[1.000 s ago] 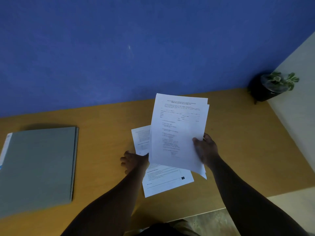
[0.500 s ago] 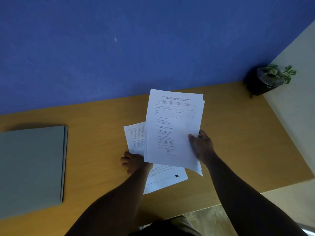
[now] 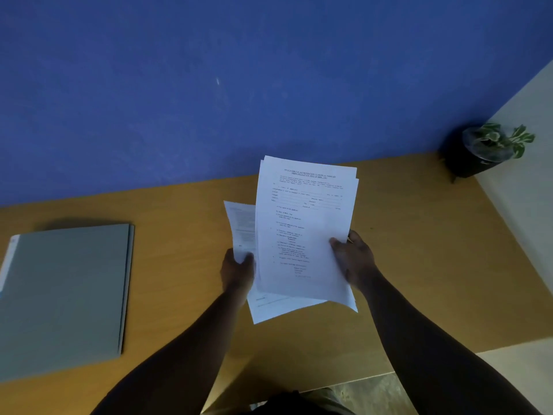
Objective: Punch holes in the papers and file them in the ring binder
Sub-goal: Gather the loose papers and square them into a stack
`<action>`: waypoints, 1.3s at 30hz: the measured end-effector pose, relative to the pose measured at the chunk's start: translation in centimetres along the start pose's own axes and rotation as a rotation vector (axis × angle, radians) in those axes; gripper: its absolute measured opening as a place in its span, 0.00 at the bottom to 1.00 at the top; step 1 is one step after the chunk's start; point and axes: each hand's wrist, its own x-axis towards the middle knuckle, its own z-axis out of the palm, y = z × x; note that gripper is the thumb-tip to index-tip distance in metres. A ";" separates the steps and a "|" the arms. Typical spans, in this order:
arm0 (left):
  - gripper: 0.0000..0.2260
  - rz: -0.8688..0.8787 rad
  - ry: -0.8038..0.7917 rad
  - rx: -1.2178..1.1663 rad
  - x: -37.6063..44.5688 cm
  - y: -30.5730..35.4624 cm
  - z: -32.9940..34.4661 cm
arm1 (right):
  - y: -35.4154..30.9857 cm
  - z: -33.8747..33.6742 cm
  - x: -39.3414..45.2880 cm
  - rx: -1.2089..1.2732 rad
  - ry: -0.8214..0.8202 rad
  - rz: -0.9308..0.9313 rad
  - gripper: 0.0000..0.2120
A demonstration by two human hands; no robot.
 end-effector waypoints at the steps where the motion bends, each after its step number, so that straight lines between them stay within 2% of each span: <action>1: 0.10 0.016 -0.052 -0.042 0.2 0.2 -0.6 | -0.1 0.4 0.0 0.013 -0.013 -0.005 0.13; 4: 0.10 0.082 -0.129 -0.122 1.2 0.9 -2.6 | -0.4 1.7 0.0 0.029 -0.059 -0.027 0.13; 7: 0.10 0.125 -0.177 -0.233 1.2 2.1 -4.5 | -0.5 3.0 0.0 -0.048 -0.022 -0.033 0.10; 11: 0.10 0.170 -0.274 -0.298 1.0 2.9 -6.5 | -0.7 4.5 -0.3 -0.053 -0.069 -0.044 0.12; 20: 0.12 0.223 -0.384 -0.286 -0.1 3.8 -9.7 | -0.9 6.4 -0.9 -0.146 -0.088 -0.024 0.11; 24: 0.12 0.210 -0.404 -0.255 -0.4 4.1 -10.1 | -0.9 6.9 -1.6 -0.137 -0.090 -0.030 0.12; 28: 0.21 0.100 -0.314 -0.236 -1.3 5.2 -9.9 | -1.0 7.3 -1.9 -0.098 -0.104 -0.071 0.22; 29: 0.21 0.103 -0.332 -0.241 -1.4 5.3 -9.9 | -1.1 7.4 -2.1 -0.090 -0.103 -0.075 0.22; 32: 0.17 0.170 -0.409 -0.221 -1.0 4.9 -9.9 | -1.2 7.7 -2.8 -0.087 -0.113 -0.077 0.17; 35: 0.15 0.187 -0.399 -0.191 -0.3 4.2 -10.0 | -1.1 8.2 -3.2 -0.067 -0.118 -0.059 0.13; 39: 0.12 0.227 -0.384 -0.173 -0.2 4.1 -10.0 | -0.8 8.9 -3.2 -0.012 -0.145 -0.029 0.16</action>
